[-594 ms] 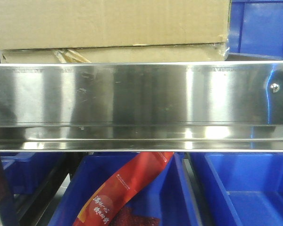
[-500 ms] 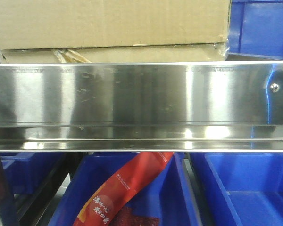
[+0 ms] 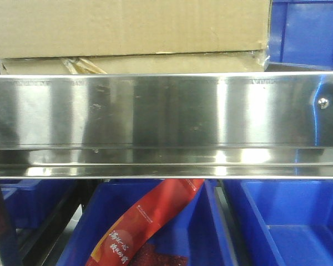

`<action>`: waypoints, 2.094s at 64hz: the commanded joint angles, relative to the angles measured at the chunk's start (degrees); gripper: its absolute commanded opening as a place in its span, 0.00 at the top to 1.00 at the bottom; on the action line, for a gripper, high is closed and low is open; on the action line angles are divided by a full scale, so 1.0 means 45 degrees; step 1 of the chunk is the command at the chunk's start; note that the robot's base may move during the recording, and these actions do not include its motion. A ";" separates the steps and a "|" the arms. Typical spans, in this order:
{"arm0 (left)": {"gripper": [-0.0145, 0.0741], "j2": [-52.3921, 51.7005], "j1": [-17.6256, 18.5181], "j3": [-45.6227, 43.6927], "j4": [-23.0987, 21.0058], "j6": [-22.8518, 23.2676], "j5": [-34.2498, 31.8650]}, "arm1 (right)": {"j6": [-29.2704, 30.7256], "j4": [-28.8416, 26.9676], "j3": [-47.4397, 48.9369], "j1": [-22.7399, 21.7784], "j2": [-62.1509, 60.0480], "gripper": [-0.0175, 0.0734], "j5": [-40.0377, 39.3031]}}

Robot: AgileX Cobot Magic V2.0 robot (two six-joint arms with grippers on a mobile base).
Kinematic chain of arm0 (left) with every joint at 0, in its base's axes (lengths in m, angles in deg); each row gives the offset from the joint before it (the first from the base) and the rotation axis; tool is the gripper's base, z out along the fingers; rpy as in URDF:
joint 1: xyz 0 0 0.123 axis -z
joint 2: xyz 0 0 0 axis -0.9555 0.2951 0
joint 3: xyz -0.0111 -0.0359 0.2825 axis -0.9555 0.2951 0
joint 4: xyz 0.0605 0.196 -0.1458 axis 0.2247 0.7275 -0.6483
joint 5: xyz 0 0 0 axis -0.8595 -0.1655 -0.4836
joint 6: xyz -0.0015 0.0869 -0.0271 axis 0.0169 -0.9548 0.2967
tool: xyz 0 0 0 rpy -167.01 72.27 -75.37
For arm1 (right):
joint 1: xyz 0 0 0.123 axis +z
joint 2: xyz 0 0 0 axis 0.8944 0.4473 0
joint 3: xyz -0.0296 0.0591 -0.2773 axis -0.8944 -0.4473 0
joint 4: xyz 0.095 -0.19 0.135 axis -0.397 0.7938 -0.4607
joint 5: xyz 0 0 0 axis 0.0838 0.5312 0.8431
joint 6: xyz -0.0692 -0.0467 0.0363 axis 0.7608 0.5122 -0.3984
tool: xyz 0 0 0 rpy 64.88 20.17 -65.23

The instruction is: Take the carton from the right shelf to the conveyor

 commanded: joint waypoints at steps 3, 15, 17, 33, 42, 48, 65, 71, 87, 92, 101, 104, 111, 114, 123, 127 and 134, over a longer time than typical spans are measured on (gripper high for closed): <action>0.84 -0.0055 -0.0060 -0.0026 -0.0211 -0.0082 -0.0634 | 0.0113 0.0139 -0.0004 0.0006 -0.0037 0.88 -0.0481; 0.84 -0.0055 -0.0060 -0.0026 -0.0458 -0.0082 -0.1931 | 0.0113 0.0139 -0.0004 0.0006 -0.0037 0.88 -0.1441; 0.84 -0.0055 -0.0060 -0.0026 -0.0458 -0.0082 -0.2161 | 0.0113 0.0139 -0.0004 0.0006 -0.0037 0.88 -0.1772; 0.69 0.0155 -0.0060 -0.3374 0.1232 -0.0082 0.0562 | 0.0113 -0.1777 0.2566 0.0006 -0.0037 0.88 -0.0471; 0.47 0.1367 0.0240 -0.5942 0.1381 -0.0082 0.2216 | 0.0113 -0.1777 0.5203 0.0006 0.0253 0.68 0.1679; 0.36 0.2401 0.0747 -0.7241 0.1380 -0.0082 0.2606 | 0.0113 -0.1777 0.6343 0.0006 0.0939 0.45 0.1840; 0.29 0.6439 0.2407 -1.1186 0.0452 -0.0082 0.5599 | 0.0300 -0.1805 0.9058 0.0066 0.3790 0.20 0.3313; 0.29 0.8007 0.3233 -1.2737 0.0194 -0.0082 0.6552 | 0.0300 -0.2057 1.0449 0.0293 0.5152 0.20 0.3955; 0.29 1.2554 0.5095 -1.7299 0.0194 -0.0082 0.9100 | 0.0538 -0.2084 1.5159 0.2379 0.9767 0.20 0.6275; 0.29 1.3851 0.5130 -1.8684 0.0194 0.0209 0.9954 | 0.0563 -0.1919 1.7082 0.3048 1.1313 0.20 0.7702; 0.29 1.6113 0.5130 -2.1411 0.1622 0.1780 1.1418 | 0.0563 -0.1163 2.0691 0.3979 1.4582 0.20 1.0682; 0.29 1.6961 0.5130 -2.2297 0.2293 0.2380 1.2084 | 0.0563 -0.0849 2.1814 0.4162 1.5749 0.20 1.1500; 0.29 1.8504 0.5130 -2.4116 0.3200 0.2849 1.3629 | -0.0067 -0.0335 2.4357 0.4215 1.7862 0.20 1.2968; 0.29 1.9093 0.4974 -2.4750 0.3210 0.2941 1.4048 | -0.0465 0.0057 2.5269 0.4215 1.8688 0.20 1.3544; 0.29 2.0435 0.4310 -2.5756 0.2612 0.2941 1.4484 | -0.0711 0.0705 2.7001 0.4215 2.0572 0.20 1.4352; 0.29 2.0776 0.3855 -2.5810 0.2217 0.2941 1.4484 | -0.0711 0.0705 2.7242 0.4215 2.1091 0.20 1.4326; 0.29 2.1289 0.3228 -2.5810 0.1604 0.2941 1.4401 | -0.0762 0.0705 2.7242 0.4215 2.1740 0.20 1.4267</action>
